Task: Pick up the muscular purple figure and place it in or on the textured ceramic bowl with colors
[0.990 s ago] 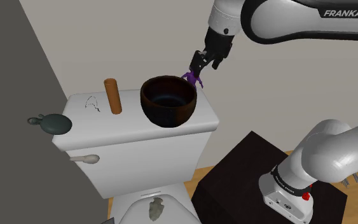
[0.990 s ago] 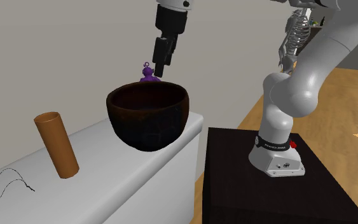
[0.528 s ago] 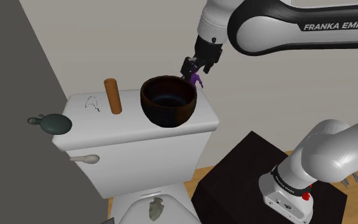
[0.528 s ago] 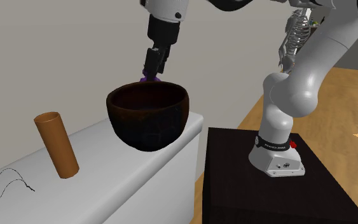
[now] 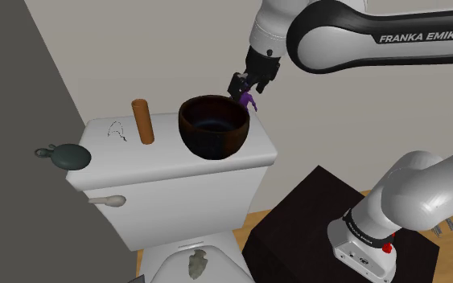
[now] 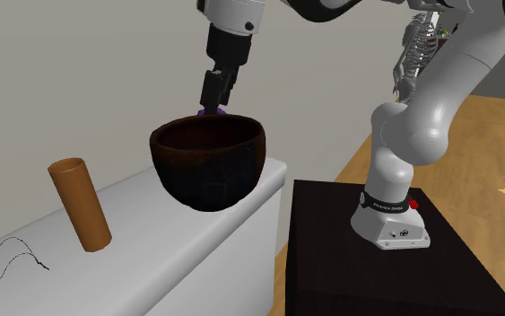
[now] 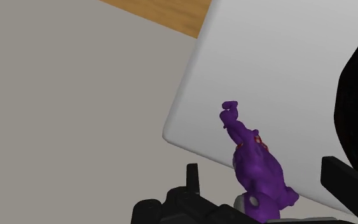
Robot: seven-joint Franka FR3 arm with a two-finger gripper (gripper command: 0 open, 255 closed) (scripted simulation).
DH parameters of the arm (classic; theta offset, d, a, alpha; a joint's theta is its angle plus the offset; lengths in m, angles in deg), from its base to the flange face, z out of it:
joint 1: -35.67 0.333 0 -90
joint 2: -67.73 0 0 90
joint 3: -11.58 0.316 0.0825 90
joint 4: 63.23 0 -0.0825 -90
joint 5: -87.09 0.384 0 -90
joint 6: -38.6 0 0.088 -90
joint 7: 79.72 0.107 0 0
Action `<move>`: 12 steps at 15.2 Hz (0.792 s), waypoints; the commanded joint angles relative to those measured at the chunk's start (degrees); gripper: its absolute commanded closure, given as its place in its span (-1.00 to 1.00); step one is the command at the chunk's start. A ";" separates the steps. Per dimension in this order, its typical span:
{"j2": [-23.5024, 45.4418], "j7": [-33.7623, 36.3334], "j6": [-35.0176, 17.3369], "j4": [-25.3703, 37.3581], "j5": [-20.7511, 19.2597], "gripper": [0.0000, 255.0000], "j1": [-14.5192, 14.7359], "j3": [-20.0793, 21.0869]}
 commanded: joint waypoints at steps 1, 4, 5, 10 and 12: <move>0.42 0.04 0.13 -0.53 0.06 -1.00 0.16 0.25; 0.46 -0.25 -0.32 -0.92 0.01 1.00 0.05 0.01; 0.39 -0.14 -0.14 -0.81 0.06 1.00 0.11 0.10; 0.37 -0.08 0.11 -0.60 0.08 1.00 0.14 0.17; 0.40 -0.09 0.88 0.21 0.07 1.00 0.18 0.16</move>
